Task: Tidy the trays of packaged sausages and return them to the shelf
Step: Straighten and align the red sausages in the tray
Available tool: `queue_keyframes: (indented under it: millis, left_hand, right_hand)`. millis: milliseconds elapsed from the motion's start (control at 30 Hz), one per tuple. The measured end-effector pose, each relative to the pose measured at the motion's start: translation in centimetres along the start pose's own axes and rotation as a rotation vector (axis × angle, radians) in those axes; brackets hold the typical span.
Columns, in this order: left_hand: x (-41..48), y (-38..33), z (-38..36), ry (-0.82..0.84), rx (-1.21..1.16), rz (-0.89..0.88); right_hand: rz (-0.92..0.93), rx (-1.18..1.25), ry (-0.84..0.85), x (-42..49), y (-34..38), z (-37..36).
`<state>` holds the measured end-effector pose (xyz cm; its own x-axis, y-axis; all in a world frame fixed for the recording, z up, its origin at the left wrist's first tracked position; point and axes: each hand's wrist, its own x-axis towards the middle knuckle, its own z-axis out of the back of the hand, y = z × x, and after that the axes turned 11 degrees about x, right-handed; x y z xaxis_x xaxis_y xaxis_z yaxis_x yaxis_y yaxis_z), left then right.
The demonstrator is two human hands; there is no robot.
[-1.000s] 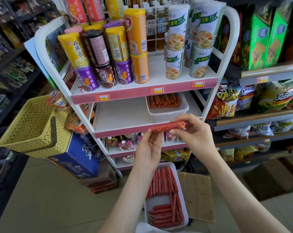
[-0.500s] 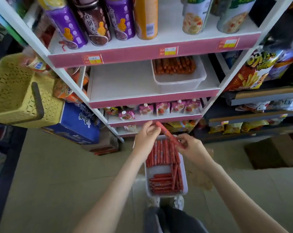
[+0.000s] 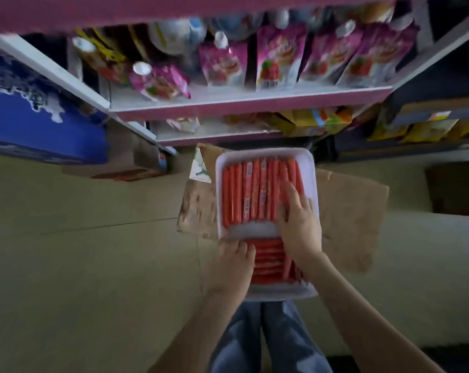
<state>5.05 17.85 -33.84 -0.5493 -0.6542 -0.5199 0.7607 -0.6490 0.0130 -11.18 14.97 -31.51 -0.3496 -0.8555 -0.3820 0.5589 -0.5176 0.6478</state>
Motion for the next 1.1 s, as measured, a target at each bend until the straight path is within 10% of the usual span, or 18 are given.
queue_keyframes:
  millis: [133, 667, 867, 1100]
  left_hand:
    - [1.5, -1.9, -2.8, 0.128, 0.069, 0.0]
    - [2.3, -1.7, -3.1, 0.277, 0.006, -0.1]
    - [-0.6, 0.5, 1.9, -0.014, -0.573, 0.188]
    - [-4.2, 3.8, 11.0, -0.089, -1.317, 0.463]
  right_hand:
    - [0.039, -0.332, 0.09, 3.3, -2.5, -3.2]
    - [0.526, -0.427, 0.316, -4.4, -9.9, -3.6]
    - [0.354, -0.557, 0.542, -5.7, -10.3, -3.2]
    - [0.099, 0.255, 0.369, -6.5, -0.5, 6.4]
